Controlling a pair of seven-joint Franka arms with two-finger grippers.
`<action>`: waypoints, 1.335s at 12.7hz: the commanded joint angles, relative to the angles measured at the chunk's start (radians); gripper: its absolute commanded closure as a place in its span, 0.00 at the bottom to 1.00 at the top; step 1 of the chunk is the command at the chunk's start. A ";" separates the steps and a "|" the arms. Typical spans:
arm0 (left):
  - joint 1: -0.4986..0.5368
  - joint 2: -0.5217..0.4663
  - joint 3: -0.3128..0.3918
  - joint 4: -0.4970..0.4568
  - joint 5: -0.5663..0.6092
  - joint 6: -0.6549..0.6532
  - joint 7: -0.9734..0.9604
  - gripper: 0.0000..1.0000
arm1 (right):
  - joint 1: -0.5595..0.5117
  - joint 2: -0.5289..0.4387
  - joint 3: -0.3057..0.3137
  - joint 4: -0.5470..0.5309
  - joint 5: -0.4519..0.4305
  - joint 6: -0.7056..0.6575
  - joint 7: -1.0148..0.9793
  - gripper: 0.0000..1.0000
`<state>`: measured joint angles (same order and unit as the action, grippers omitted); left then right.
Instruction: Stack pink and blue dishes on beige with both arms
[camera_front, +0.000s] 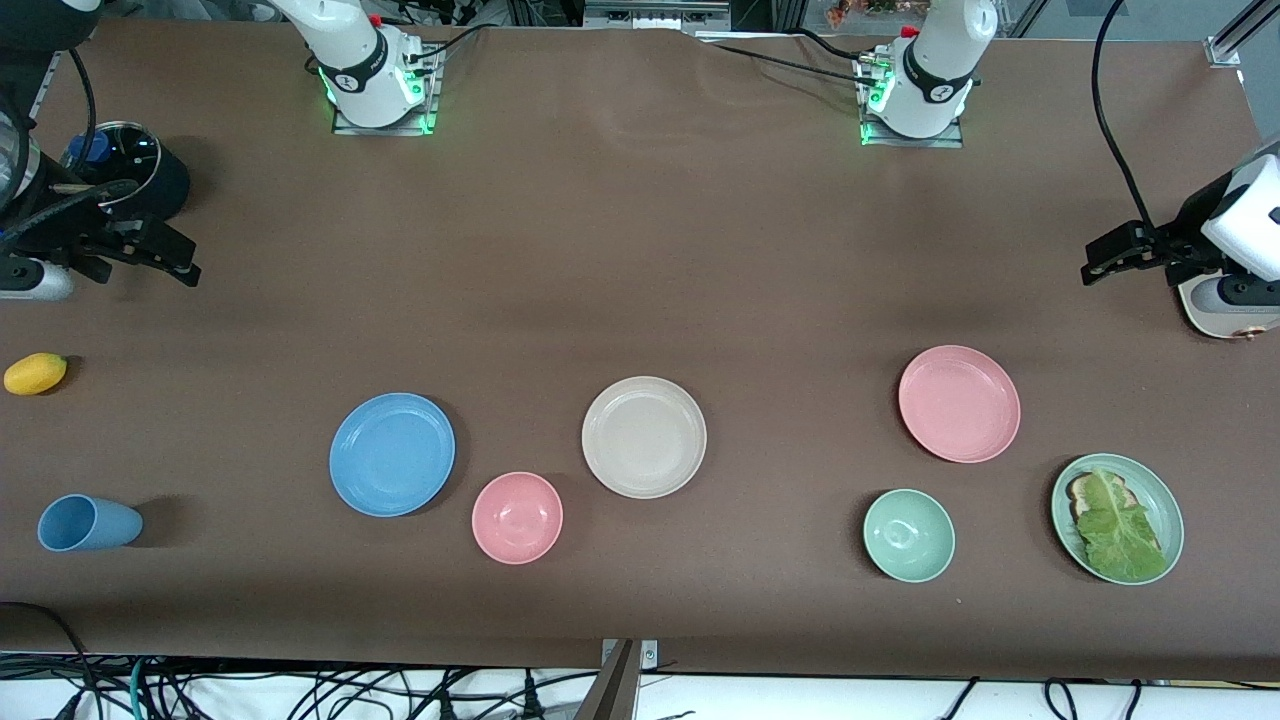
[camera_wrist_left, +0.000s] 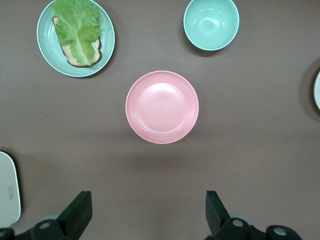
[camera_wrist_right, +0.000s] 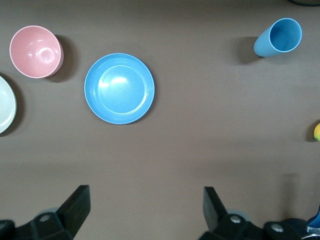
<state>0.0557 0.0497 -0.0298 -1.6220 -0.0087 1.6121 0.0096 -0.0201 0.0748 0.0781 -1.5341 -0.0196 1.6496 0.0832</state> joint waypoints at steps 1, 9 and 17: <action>0.001 0.002 -0.002 0.004 0.021 0.008 0.021 0.00 | 0.002 0.008 0.003 0.018 -0.017 -0.004 0.001 0.00; -0.001 0.010 -0.002 0.005 0.012 0.009 0.020 0.00 | 0.002 0.008 0.003 0.018 -0.017 -0.004 0.003 0.00; 0.050 0.277 -0.002 0.050 0.010 0.009 0.021 0.00 | -0.001 0.008 0.003 0.018 -0.019 -0.004 0.001 0.00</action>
<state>0.0970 0.2517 -0.0253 -1.6224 -0.0087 1.6315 0.0134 -0.0203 0.0754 0.0779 -1.5340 -0.0202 1.6497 0.0832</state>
